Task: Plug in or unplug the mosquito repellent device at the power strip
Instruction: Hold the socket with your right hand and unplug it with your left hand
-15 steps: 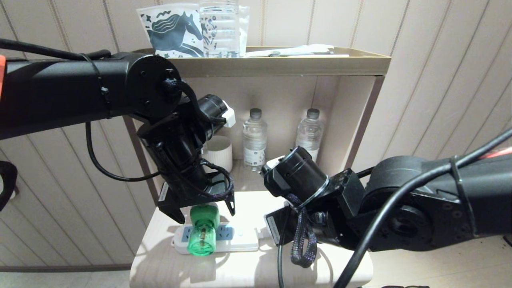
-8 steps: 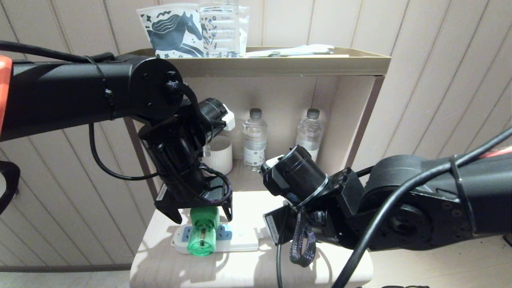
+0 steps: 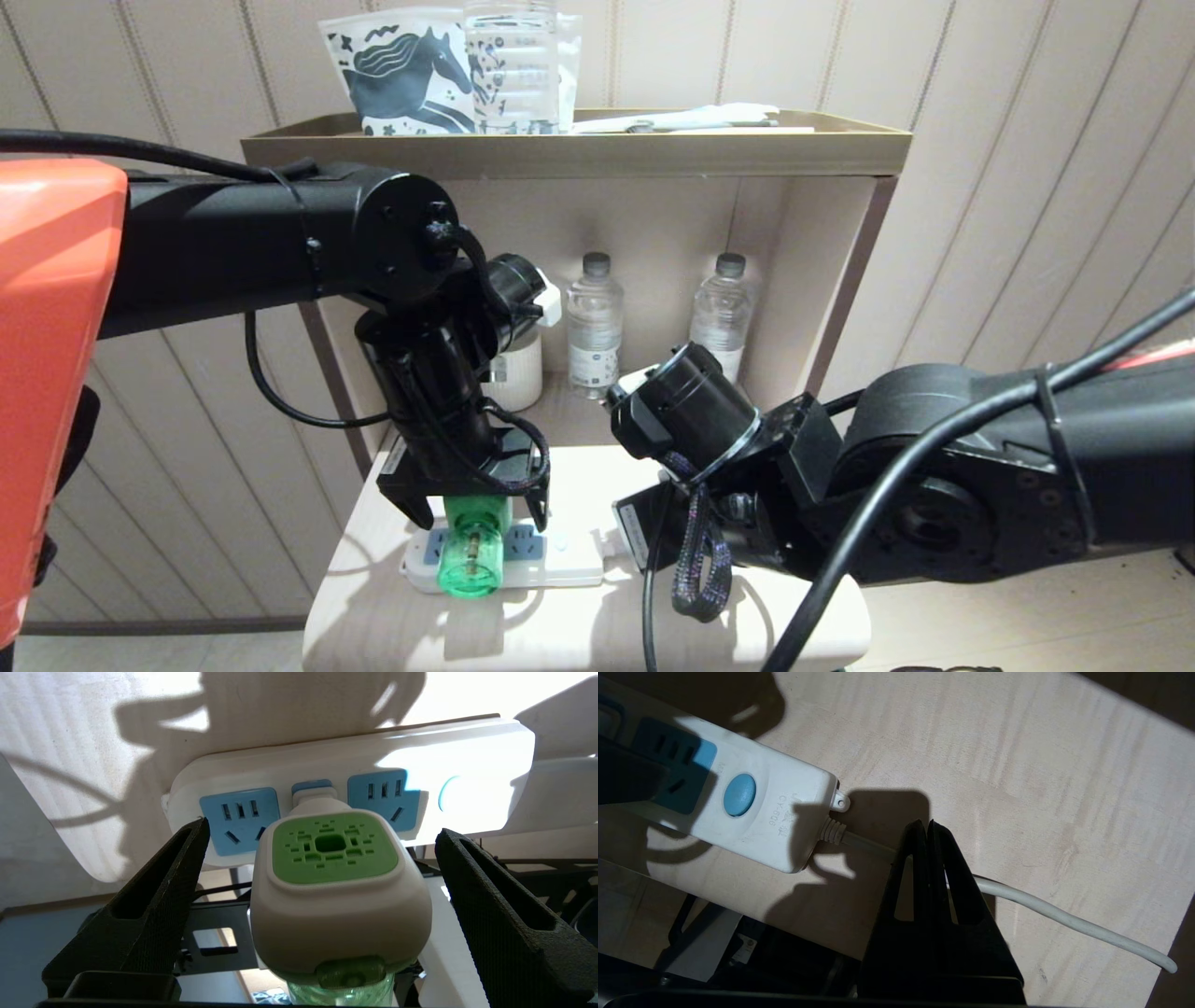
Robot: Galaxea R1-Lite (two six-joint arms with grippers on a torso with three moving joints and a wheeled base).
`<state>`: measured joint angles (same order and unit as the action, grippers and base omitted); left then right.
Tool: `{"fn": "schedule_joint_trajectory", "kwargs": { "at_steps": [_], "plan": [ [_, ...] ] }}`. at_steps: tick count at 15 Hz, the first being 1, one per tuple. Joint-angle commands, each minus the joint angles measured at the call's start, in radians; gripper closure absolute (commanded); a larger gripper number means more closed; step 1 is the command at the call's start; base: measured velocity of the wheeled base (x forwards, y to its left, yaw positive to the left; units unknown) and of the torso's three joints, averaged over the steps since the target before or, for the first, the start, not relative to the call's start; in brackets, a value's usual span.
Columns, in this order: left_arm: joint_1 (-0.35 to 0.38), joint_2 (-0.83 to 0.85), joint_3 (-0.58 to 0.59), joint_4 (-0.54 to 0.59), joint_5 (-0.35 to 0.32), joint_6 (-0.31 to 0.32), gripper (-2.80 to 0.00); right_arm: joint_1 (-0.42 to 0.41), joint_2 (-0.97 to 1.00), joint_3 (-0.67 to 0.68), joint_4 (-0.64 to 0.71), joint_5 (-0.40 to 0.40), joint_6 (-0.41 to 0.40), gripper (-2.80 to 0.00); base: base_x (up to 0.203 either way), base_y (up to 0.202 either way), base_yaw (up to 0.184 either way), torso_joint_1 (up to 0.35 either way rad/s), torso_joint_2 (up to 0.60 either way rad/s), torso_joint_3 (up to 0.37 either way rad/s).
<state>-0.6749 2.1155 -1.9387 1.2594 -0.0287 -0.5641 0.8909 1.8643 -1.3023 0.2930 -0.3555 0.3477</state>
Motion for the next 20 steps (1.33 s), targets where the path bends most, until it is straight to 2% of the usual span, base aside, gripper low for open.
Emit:
{"fn": "schedule_joint_trajectory", "kwargs": {
  "at_steps": [1, 2, 10, 13, 17, 19, 20],
  "plan": [
    [0.000, 0.006, 0.000, 0.009, 0.001, -0.004, -2.80, 0.000, 0.006, 0.000, 0.002, -0.002, 0.002, 0.00, 0.000, 0.000, 0.000, 0.000, 0.00, 0.000],
    [0.000, 0.009, 0.000, 0.009, 0.001, -0.004, 0.00, 0.000, 0.007, 0.000, 0.001, -0.001, 0.002, 0.00, 0.000, 0.000, 0.000, 0.000, 0.00, 0.000],
    [0.002, 0.011, -0.001, 0.002, 0.001, -0.007, 0.00, 0.007, 0.021, -0.028, -0.027, -0.001, 0.001, 0.00, 0.000, 0.000, 0.000, 0.000, 0.00, 0.000],
    [0.012, 0.006, -0.002, 0.002, 0.001, -0.017, 0.00, 0.031, 0.038, -0.069, -0.029, 0.003, 0.002, 0.00, 0.000, 0.000, 0.000, 0.000, 0.00, 0.000],
    [0.034, -0.004, -0.002, -0.002, 0.000, -0.029, 0.00, 0.061, 0.031, -0.041, -0.059, 0.004, 0.002, 0.00, 0.000, 0.000, 0.000, 0.000, 0.00, 0.000],
    [0.049, -0.013, -0.001, -0.007, -0.013, -0.035, 0.00, 0.071, 0.027, 0.079, -0.195, -0.002, -0.004, 0.00, 0.000, 0.000, 0.000, 0.000, 0.00, 0.000],
    [0.050, -0.016, 0.000, -0.013, -0.016, -0.051, 0.00, 0.079, 0.028, 0.146, -0.321, -0.006, -0.011, 0.00, 0.000, 0.000, 0.000, 0.000, 0.00, 0.000]
  ]
}}
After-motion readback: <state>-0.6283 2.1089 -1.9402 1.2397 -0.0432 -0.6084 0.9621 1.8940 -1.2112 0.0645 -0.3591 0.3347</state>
